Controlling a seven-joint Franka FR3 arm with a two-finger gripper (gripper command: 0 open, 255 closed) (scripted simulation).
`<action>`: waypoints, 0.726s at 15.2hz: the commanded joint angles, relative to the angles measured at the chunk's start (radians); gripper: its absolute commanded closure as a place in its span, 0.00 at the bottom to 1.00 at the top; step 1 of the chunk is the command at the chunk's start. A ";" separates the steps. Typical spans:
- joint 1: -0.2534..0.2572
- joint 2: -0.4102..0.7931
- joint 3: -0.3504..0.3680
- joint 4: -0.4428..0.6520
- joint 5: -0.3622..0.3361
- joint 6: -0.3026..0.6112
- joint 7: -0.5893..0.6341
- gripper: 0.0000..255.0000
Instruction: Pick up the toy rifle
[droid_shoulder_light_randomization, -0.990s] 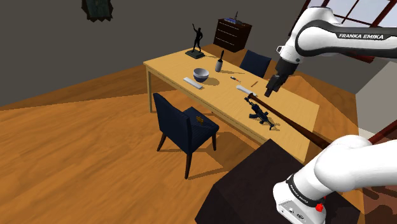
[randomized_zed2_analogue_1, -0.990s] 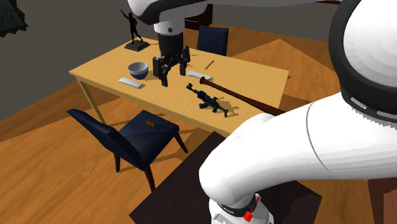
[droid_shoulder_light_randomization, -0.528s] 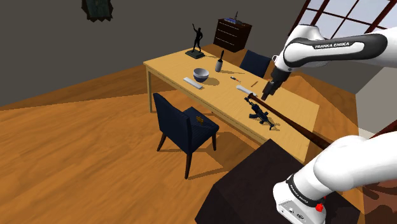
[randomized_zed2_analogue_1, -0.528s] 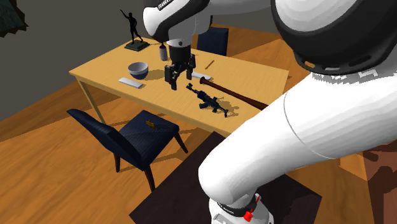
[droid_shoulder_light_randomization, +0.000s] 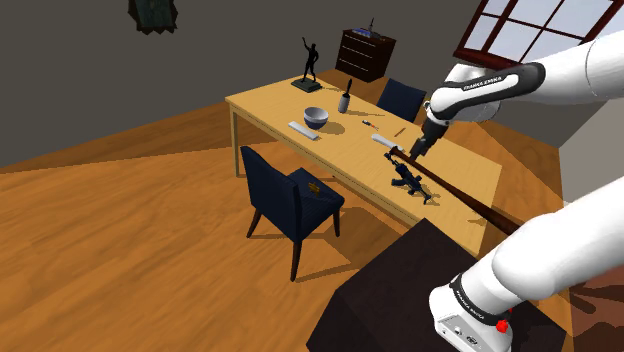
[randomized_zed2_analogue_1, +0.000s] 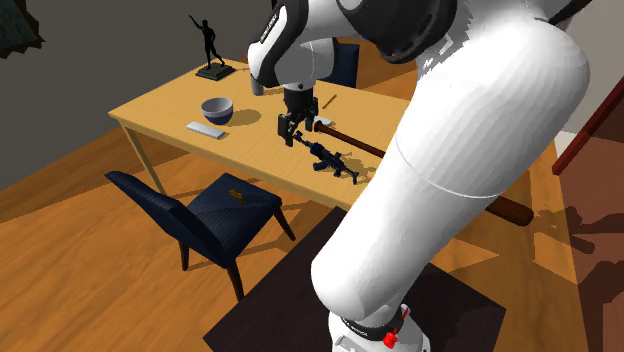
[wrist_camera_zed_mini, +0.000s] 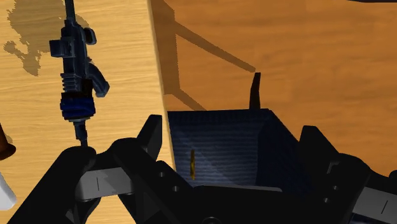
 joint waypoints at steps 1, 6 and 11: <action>0.000 0.086 -0.028 0.033 0.038 0.055 -0.058 0.00; -0.026 0.291 -0.057 0.130 0.175 0.153 -0.217 0.00; -0.104 0.494 -0.026 0.263 0.321 0.209 -0.366 0.00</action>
